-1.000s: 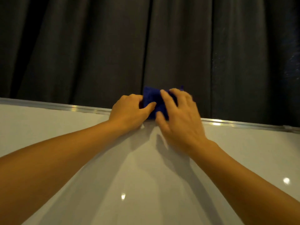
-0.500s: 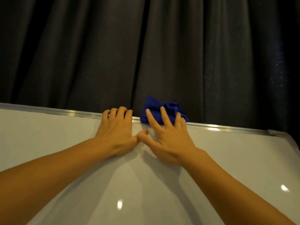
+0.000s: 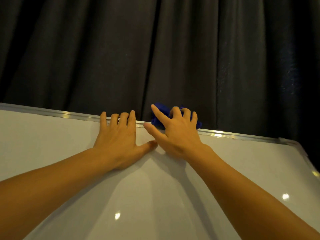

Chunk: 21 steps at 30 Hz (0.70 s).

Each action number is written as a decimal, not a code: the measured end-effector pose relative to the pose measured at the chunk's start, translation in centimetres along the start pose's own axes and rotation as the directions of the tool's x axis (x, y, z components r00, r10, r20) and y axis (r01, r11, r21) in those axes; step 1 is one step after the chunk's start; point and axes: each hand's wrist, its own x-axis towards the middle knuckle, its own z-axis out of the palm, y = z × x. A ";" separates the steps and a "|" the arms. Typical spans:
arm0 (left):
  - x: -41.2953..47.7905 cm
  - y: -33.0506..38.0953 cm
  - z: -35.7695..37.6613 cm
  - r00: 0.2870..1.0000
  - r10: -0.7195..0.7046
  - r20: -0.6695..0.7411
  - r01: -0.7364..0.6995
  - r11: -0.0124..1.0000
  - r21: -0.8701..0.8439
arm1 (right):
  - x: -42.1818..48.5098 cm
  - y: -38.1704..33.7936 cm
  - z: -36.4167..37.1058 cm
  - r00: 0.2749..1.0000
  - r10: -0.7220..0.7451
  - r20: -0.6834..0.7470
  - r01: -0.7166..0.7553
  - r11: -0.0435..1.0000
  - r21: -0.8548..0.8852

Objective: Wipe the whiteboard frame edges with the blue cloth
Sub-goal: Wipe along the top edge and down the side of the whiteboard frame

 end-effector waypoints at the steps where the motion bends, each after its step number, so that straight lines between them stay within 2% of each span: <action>1: -0.1 -0.2 -0.1 1.000 -0.001 -0.008 0.001 1.000 0.002 | 0.6 -0.6 0.2 1.000 -0.003 -0.008 0.004 1.000 0.022; 4: -0.2 -1.0 -0.2 1.000 0.009 -0.008 -0.009 1.000 -0.012 | 1.2 -2.0 1.5 1.000 -0.003 0.028 0.001 0.994 0.106; 9: 0.1 -1.8 0.6 1.000 0.009 0.021 -0.009 1.000 -0.016 | 0.4 -4.0 3.8 0.997 -0.072 0.020 0.068 0.987 0.147; 12: 0.2 -1.7 0.8 1.000 -0.008 0.012 0.008 1.000 -0.001 | 0.2 -2.9 3.9 0.996 -0.091 0.010 0.088 0.981 0.173; 14: 0.3 -1.6 0.8 1.000 -0.026 -0.008 0.026 1.000 0.013 | -0.4 -0.7 3.6 0.996 -0.091 -0.003 0.091 0.987 0.132; 17: 0.2 -1.9 1.0 0.999 -0.040 -0.005 0.040 0.999 0.019 | -2.3 4.1 2.7 1.000 0.020 0.018 -0.021 0.999 0.047; 19: 0.3 -2.0 1.5 0.999 -0.040 0.007 0.040 0.999 0.007 | -3.2 5.4 2.3 0.993 0.112 0.034 -0.114 0.992 0.058; 21: 0.5 -1.5 1.7 0.997 -0.065 0.047 0.065 0.998 0.003 | -2.9 3.9 2.3 0.991 0.130 0.044 -0.134 0.982 0.134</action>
